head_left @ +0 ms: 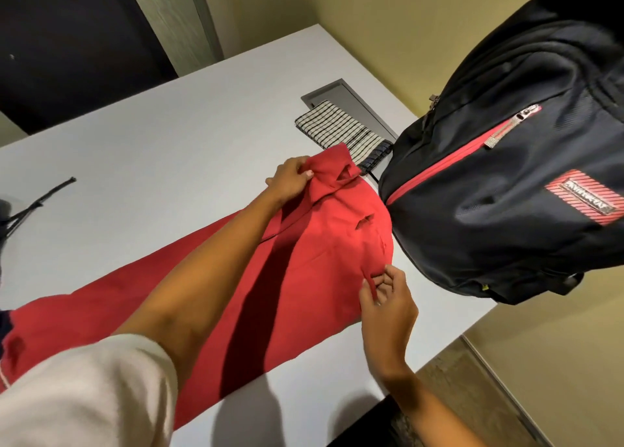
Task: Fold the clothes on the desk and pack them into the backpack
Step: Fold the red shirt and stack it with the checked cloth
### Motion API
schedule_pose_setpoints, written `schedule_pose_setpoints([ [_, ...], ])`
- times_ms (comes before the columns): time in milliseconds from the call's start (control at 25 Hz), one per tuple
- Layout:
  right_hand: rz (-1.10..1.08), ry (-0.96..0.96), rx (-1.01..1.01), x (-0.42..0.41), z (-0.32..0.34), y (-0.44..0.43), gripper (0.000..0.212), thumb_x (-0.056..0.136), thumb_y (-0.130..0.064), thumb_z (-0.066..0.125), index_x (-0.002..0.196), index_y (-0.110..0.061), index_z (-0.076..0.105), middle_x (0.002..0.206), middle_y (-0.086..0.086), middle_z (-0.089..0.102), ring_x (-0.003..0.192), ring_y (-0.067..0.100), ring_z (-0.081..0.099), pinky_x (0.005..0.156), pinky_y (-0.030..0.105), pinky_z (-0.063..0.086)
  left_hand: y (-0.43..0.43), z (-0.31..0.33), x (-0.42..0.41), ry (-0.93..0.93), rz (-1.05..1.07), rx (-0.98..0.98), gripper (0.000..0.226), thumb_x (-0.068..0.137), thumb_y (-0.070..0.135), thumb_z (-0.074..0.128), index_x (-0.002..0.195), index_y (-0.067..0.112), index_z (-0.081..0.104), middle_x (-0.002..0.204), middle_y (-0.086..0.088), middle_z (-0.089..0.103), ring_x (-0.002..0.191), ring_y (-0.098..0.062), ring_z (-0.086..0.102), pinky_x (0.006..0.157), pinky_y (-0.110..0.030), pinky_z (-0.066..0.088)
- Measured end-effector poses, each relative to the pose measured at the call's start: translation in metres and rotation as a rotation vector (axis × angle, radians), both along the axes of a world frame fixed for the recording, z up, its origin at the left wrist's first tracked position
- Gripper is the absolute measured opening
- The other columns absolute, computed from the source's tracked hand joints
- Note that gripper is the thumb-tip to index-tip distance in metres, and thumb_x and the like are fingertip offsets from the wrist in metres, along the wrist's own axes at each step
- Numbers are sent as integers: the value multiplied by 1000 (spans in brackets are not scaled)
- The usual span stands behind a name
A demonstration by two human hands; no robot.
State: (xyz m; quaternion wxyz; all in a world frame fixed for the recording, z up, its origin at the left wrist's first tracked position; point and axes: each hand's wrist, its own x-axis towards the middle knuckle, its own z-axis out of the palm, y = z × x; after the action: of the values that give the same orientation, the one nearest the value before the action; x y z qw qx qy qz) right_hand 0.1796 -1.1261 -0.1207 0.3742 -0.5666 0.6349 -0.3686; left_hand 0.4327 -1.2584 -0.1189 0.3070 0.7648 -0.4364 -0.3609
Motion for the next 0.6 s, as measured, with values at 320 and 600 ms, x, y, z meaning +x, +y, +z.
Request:
schedule_pose_setpoints([
  [320,1109,309,-240,16,-23,75,30,101,-52,30,114,-36,52,109,-39,47,98,-13,51,83,8,40,162,12,121,101,153,-49,52,76,-26,45,71,20,69,69,23,68,78,0,63,80,-22,46],
  [600,917,320,-264,32,-48,85,45,94,-5,42,138,-9,48,140,9,50,132,19,44,111,35,38,212,-11,122,-351,162,-57,23,87,8,56,97,22,71,109,0,68,99,-20,60,86,-17,42],
])
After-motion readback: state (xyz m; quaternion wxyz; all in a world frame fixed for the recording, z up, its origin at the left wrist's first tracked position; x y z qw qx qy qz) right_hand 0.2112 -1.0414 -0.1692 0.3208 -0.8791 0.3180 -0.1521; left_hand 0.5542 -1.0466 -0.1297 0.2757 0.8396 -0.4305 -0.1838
